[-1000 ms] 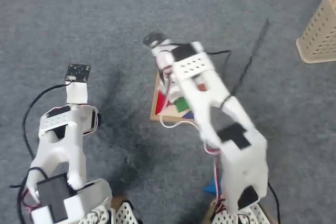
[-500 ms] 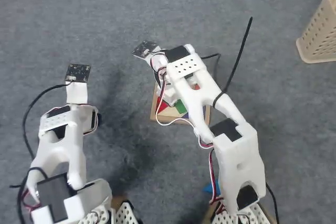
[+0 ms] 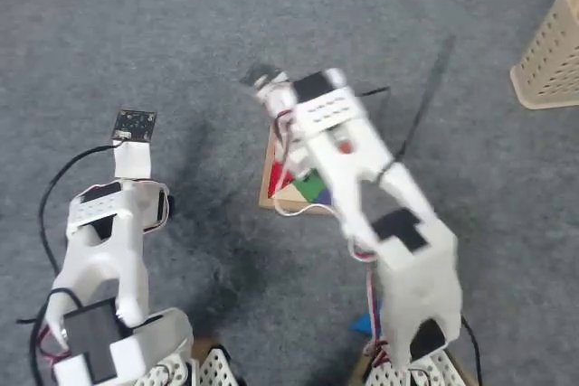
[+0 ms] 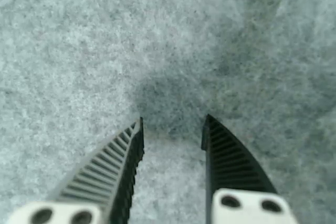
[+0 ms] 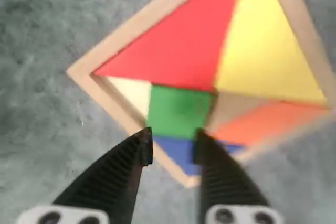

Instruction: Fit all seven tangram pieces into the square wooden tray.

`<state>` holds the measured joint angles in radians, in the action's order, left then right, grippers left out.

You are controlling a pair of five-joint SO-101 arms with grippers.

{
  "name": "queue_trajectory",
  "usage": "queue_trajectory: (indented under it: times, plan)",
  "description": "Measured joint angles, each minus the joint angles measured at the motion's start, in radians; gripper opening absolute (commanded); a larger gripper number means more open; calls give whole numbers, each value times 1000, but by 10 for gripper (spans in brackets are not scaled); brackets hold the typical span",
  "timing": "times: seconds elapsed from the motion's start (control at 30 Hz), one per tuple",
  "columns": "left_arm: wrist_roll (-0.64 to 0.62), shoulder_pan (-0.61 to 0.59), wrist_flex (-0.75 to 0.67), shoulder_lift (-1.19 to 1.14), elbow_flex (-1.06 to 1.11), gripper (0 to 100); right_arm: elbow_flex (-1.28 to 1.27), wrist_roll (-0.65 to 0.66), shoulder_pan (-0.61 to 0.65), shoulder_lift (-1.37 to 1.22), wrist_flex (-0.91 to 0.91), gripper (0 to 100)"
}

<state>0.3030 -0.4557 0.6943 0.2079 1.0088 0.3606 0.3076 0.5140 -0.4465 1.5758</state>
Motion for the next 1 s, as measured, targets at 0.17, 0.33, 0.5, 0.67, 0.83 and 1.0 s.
queue_trajectory:
  times: [0.17,0.33,0.5,0.67,0.83,1.0]
  plan:
    - [0,0,0,0,0,175,-222,41,-52,256,-3,6]
    - [0,0,0,0,0,175,-664,212,-46,554,-103,6]
    - [0,0,0,0,0,175,-1066,517,-46,824,-118,6]
    - [0,0,0,0,0,175,-1275,709,-46,970,-89,6]
    - [0,0,0,0,0,175,-1390,770,-46,984,-89,6]
    - [0,0,0,0,0,175,-1427,796,-44,987,-98,106]
